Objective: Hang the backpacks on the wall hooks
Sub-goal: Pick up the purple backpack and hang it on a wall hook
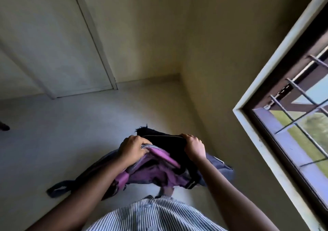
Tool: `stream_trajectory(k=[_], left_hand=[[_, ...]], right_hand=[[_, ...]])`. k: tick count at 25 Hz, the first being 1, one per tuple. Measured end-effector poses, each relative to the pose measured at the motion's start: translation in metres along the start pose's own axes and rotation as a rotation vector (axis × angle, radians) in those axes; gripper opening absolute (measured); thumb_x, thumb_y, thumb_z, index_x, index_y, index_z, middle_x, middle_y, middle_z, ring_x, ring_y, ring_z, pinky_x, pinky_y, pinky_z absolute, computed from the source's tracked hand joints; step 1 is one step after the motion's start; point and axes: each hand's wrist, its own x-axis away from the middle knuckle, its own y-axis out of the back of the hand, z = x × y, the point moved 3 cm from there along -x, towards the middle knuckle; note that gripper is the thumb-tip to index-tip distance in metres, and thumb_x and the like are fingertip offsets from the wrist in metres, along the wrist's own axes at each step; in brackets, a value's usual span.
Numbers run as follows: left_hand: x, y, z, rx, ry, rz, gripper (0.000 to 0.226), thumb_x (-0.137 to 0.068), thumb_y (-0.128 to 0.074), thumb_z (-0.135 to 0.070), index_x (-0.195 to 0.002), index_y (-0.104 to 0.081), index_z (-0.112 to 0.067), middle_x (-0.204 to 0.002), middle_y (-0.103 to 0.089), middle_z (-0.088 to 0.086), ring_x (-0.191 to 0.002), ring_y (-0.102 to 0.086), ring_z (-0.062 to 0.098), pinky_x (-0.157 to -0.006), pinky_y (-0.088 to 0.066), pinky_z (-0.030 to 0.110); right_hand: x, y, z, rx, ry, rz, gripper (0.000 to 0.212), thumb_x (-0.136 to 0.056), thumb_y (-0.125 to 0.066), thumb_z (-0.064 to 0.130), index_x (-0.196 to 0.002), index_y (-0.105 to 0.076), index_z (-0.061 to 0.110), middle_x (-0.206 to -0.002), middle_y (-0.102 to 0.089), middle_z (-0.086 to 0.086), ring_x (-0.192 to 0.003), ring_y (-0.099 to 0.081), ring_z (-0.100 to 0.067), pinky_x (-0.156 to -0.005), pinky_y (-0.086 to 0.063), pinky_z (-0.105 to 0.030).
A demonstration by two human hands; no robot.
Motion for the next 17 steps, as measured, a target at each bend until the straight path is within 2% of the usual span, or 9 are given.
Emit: stream_trajectory(k=[4,8,9,11,12,14,15,17], left_hand=[[-0.071,0.008,-0.006,-0.024,0.005,0.045,0.030,-0.077,-0.065,-0.018,-0.103,-0.072,-0.030,-0.105,-0.075,0.001,-0.102,-0.067,0.023,-0.087,-0.051,0.032],[-0.122,0.018,-0.009,-0.019,0.043,0.050,0.030,-0.079,-0.065,-0.017,-0.107,-0.071,-0.024,-0.108,-0.074,0.005,-0.102,-0.066,0.025,-0.086,-0.050,0.031],[-0.135,0.025,-0.006,0.000,0.076,0.032,0.029,-0.079,-0.066,-0.018,-0.107,-0.071,-0.023,-0.108,-0.073,0.007,-0.103,-0.066,0.026,-0.086,-0.050,0.031],[-0.160,0.042,0.001,0.069,0.145,-0.005,0.025,-0.078,-0.068,-0.019,-0.103,-0.073,-0.018,-0.103,-0.074,0.009,-0.100,-0.067,0.025,-0.081,-0.050,0.030],[-0.172,0.051,0.007,0.120,0.198,-0.024,0.022,-0.078,-0.068,-0.018,-0.098,-0.074,-0.016,-0.097,-0.075,0.011,-0.095,-0.068,0.025,-0.076,-0.050,0.029],[-0.199,0.064,0.026,0.295,0.338,-0.069,0.015,-0.075,-0.069,-0.015,-0.088,-0.075,-0.011,-0.085,-0.074,0.013,-0.084,-0.067,0.023,-0.067,-0.044,0.028],[-0.213,0.069,0.037,0.414,0.405,-0.093,0.011,-0.073,-0.071,-0.013,-0.083,-0.075,-0.010,-0.080,-0.070,0.013,-0.079,-0.064,0.021,-0.065,-0.040,0.027],[-0.234,0.080,0.051,0.725,0.510,-0.125,0.009,-0.070,-0.074,-0.009,-0.077,-0.072,-0.005,-0.072,-0.061,0.009,-0.073,-0.057,0.019,-0.066,-0.039,0.027]], right_hand=[[-0.065,0.010,-0.003,-0.045,-0.046,0.043,0.045,-0.087,-0.044,0.007,-0.126,-0.057,0.025,-0.126,-0.063,-0.008,-0.112,-0.060,-0.032,-0.088,-0.047,-0.035],[-0.108,0.026,0.018,-0.186,-0.019,0.093,0.032,-0.090,-0.047,0.010,-0.114,-0.067,0.015,-0.117,-0.069,-0.011,-0.109,-0.063,-0.031,-0.089,-0.046,-0.035],[-0.116,0.028,0.026,-0.271,-0.014,0.106,0.029,-0.092,-0.048,0.012,-0.113,-0.068,0.013,-0.114,-0.071,-0.012,-0.107,-0.065,-0.030,-0.090,-0.047,-0.036],[-0.123,0.029,0.044,-0.615,-0.062,0.140,0.026,-0.093,-0.049,0.010,-0.111,-0.068,0.005,-0.098,-0.073,-0.015,-0.091,-0.070,-0.026,-0.087,-0.053,-0.041],[-0.124,0.030,0.055,-0.782,-0.091,0.155,0.027,-0.094,-0.047,0.007,-0.112,-0.065,-0.001,-0.091,-0.070,-0.014,-0.079,-0.069,-0.021,-0.079,-0.055,-0.037],[-0.125,0.029,0.080,-0.968,-0.141,0.193,0.029,-0.096,-0.044,0.006,-0.117,-0.059,-0.007,-0.092,-0.063,-0.012,-0.063,-0.064,-0.002,-0.064,-0.049,-0.017],[-0.125,0.028,0.095,-1.029,-0.165,0.196,0.029,-0.097,-0.044,0.008,-0.118,-0.058,-0.007,-0.095,-0.061,-0.012,-0.062,-0.062,0.001,-0.061,-0.046,-0.012],[-0.127,0.025,0.119,-1.121,-0.198,0.191,0.030,-0.096,-0.047,0.013,-0.117,-0.060,-0.005,-0.096,-0.060,-0.011,-0.070,-0.059,-0.006,-0.061,-0.047,-0.011]])
